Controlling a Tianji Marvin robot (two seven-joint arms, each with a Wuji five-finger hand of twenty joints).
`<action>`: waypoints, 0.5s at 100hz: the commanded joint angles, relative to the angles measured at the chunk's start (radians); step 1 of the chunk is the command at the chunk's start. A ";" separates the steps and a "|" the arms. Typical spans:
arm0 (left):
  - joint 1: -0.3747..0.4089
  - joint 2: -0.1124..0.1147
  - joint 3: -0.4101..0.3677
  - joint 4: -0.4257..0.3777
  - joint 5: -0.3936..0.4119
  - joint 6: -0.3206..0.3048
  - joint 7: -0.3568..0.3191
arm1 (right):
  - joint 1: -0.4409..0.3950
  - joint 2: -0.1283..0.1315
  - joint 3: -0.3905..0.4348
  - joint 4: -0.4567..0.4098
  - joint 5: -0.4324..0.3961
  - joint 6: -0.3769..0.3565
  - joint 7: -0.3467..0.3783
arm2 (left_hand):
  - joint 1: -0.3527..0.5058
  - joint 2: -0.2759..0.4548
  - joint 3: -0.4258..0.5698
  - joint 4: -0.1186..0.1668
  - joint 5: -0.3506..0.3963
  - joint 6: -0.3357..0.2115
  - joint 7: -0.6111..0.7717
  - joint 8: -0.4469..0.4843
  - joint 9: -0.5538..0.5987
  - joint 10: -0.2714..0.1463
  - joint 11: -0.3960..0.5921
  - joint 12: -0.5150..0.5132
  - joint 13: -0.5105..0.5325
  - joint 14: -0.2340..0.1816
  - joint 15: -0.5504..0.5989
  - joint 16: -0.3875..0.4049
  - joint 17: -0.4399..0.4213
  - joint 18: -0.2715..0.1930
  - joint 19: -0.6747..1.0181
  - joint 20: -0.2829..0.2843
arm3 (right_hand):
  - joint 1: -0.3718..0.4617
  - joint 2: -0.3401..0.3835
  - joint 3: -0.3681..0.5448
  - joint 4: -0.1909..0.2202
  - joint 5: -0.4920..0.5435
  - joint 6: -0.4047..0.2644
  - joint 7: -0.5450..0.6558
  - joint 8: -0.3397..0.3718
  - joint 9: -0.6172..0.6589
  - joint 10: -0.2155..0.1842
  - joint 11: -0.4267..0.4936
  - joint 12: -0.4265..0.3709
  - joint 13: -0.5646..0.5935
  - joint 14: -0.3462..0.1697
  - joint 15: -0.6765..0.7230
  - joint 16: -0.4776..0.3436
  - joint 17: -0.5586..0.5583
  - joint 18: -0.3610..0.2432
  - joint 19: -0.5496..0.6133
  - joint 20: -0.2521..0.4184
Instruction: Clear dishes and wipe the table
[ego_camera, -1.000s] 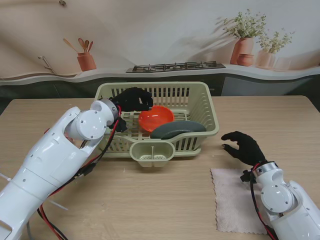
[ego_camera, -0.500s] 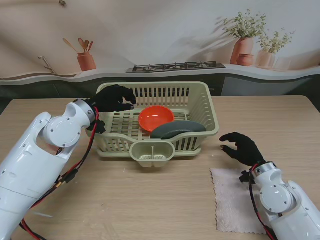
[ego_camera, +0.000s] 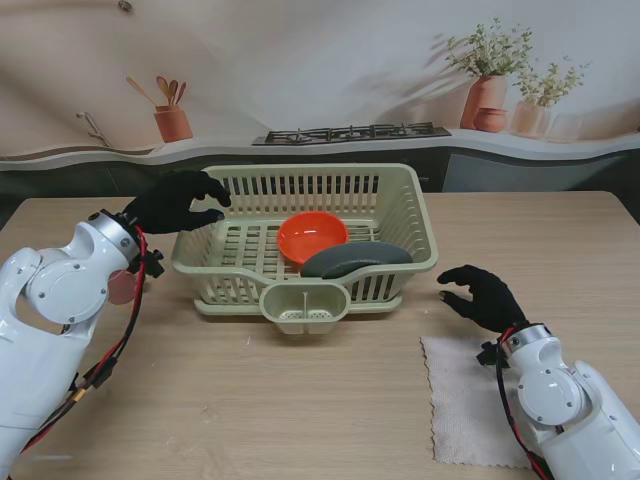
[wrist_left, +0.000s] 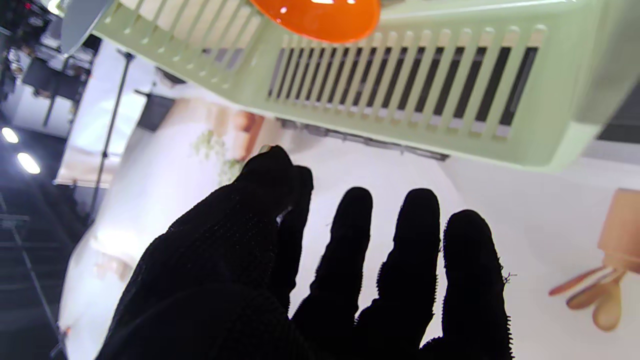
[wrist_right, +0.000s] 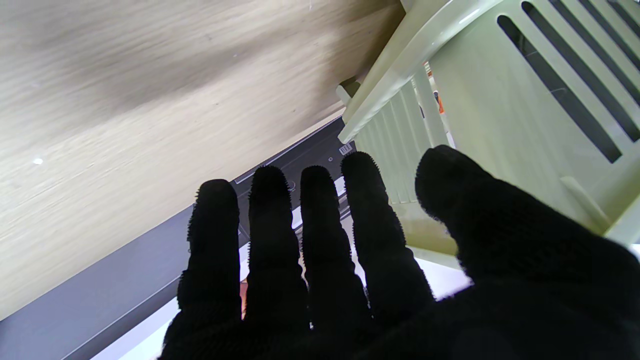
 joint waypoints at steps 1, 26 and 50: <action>0.025 0.010 -0.020 -0.008 0.004 -0.009 0.015 | -0.006 0.001 -0.003 -0.009 -0.001 0.003 0.016 | 0.009 -0.022 0.038 -0.010 -0.041 -0.016 -0.010 -0.005 -0.019 -0.038 -0.003 -0.006 -0.026 -0.029 -0.015 -0.013 -0.017 0.026 -0.031 -0.026 | -0.022 -0.019 0.013 0.033 0.006 0.001 0.000 0.003 0.017 -0.007 -0.015 -0.013 0.009 -0.006 -0.021 0.001 -0.005 0.016 0.006 0.015; 0.124 0.006 -0.130 -0.024 0.064 -0.106 0.088 | -0.010 0.002 -0.007 -0.014 -0.001 0.014 0.023 | -0.019 -0.024 0.079 -0.013 -0.059 -0.015 -0.038 -0.006 -0.052 -0.048 -0.022 -0.013 -0.053 -0.047 -0.048 -0.027 -0.037 0.021 -0.061 -0.048 | -0.023 -0.019 0.013 0.033 0.007 0.002 -0.001 0.003 0.017 -0.005 -0.016 -0.013 0.008 -0.005 -0.022 0.000 -0.006 0.015 0.005 0.014; 0.204 -0.006 -0.214 -0.020 0.111 -0.182 0.185 | -0.013 0.003 -0.010 -0.017 -0.002 0.023 0.028 | -0.043 -0.025 0.107 -0.016 -0.068 -0.013 -0.056 -0.003 -0.070 -0.055 -0.027 -0.016 -0.070 -0.055 -0.060 -0.031 -0.053 0.013 -0.080 -0.063 | -0.024 -0.020 0.013 0.033 0.007 0.003 -0.002 0.003 0.016 -0.003 -0.016 -0.013 0.008 -0.005 -0.022 0.000 -0.007 0.015 0.005 0.014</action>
